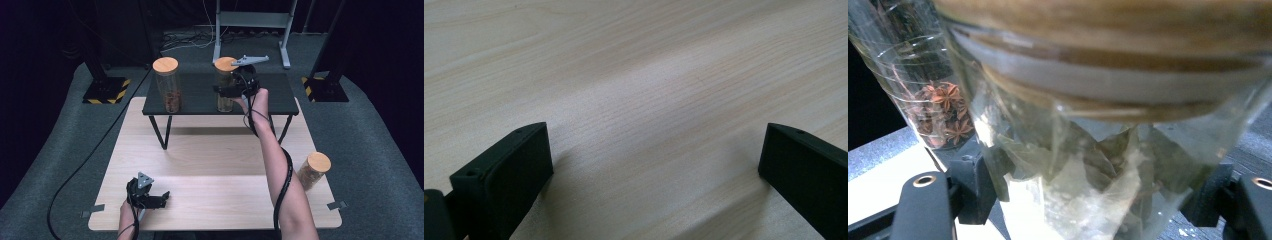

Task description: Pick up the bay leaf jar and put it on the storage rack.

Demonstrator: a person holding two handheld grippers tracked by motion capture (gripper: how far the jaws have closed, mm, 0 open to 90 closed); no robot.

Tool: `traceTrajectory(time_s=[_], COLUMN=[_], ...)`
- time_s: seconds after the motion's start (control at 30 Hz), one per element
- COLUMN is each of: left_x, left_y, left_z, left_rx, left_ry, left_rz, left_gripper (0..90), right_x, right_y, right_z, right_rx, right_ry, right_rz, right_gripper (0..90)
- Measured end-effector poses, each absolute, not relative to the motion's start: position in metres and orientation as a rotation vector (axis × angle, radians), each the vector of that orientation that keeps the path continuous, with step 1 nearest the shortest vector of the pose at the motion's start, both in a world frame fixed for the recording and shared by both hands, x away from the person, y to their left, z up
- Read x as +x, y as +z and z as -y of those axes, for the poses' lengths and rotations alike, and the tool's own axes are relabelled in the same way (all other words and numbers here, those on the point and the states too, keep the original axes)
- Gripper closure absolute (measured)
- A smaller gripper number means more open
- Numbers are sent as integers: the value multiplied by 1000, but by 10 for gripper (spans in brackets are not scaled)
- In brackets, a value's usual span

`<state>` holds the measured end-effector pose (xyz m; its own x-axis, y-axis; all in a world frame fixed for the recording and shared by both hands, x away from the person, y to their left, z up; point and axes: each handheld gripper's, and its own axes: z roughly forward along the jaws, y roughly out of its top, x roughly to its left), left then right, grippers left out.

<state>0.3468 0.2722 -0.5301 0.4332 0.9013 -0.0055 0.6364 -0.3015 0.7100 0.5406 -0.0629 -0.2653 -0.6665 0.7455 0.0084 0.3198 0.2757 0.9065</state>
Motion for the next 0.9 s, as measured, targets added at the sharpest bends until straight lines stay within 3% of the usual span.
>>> traceTrajectory(time_s=[0.9], left_x=[347], left_y=[-530], left_z=[-272], left_rx=[2044], left_ry=[532], left_rz=[-1290], left_gripper=[0], right_x=[543], right_y=[-272], right_z=[59], right_rx=[933], right_ry=[1360], right_rz=[-2097], right_gripper=[246])
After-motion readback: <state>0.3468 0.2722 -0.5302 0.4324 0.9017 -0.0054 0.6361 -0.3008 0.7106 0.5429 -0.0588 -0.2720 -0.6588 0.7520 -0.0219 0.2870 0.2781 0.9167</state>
